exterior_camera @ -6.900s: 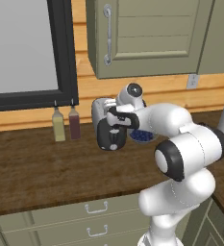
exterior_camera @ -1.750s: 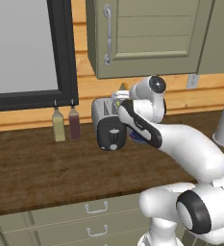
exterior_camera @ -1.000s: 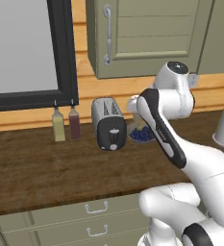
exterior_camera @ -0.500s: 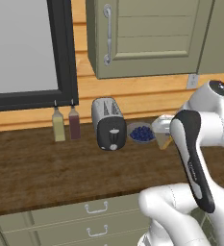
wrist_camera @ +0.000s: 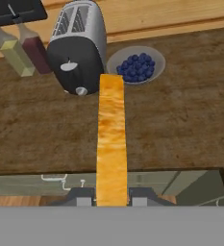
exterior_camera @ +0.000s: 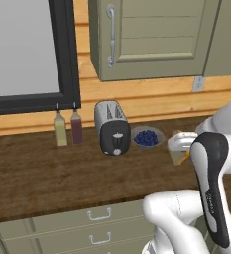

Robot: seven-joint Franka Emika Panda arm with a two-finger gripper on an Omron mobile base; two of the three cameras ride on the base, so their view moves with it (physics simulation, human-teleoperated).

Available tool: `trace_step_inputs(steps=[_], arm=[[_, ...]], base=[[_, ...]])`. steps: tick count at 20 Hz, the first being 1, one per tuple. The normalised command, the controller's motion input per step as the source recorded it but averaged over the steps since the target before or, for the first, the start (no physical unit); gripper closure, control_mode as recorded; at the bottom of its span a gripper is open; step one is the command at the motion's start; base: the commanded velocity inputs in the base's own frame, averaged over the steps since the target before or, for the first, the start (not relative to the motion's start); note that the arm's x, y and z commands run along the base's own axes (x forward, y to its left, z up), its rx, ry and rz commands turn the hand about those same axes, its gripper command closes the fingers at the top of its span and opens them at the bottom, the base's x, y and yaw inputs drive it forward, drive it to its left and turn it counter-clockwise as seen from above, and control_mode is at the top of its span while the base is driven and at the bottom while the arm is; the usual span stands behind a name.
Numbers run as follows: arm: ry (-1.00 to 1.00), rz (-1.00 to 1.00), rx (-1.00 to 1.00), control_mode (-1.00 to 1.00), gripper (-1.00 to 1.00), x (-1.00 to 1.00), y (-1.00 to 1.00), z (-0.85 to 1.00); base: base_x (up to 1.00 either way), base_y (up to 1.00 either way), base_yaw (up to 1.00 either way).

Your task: Start the toaster. Once the lever pops up, take the bread to the plate on the dining counter.

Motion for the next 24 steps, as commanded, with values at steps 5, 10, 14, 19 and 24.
trace_step_inputs(steps=[5, 10, 14, 19, 24], arm=[[0.0, 0.0, 0.0, 1.0, 1.0, -0.04, 0.01, 0.0], [0.0, 0.0, 0.0, 1.0, 1.0, 0.0, 0.0, 0.0], [0.0, 0.0, 0.0, 1.0, 1.0, 0.0, 0.0, 0.0], [0.0, 0.0, 0.0, 1.0, 1.0, 0.0, 0.0, 0.0], [0.0, 0.0, 0.0, 1.0, 1.0, 0.0, 0.0, 0.0]], base=[[-0.17, 0.11, 0.01], [-0.57, 0.78, 0.1], [-0.53, 0.93, 0.48], [-0.11, 0.79, 0.9], [-0.08, 0.73, 0.95]])
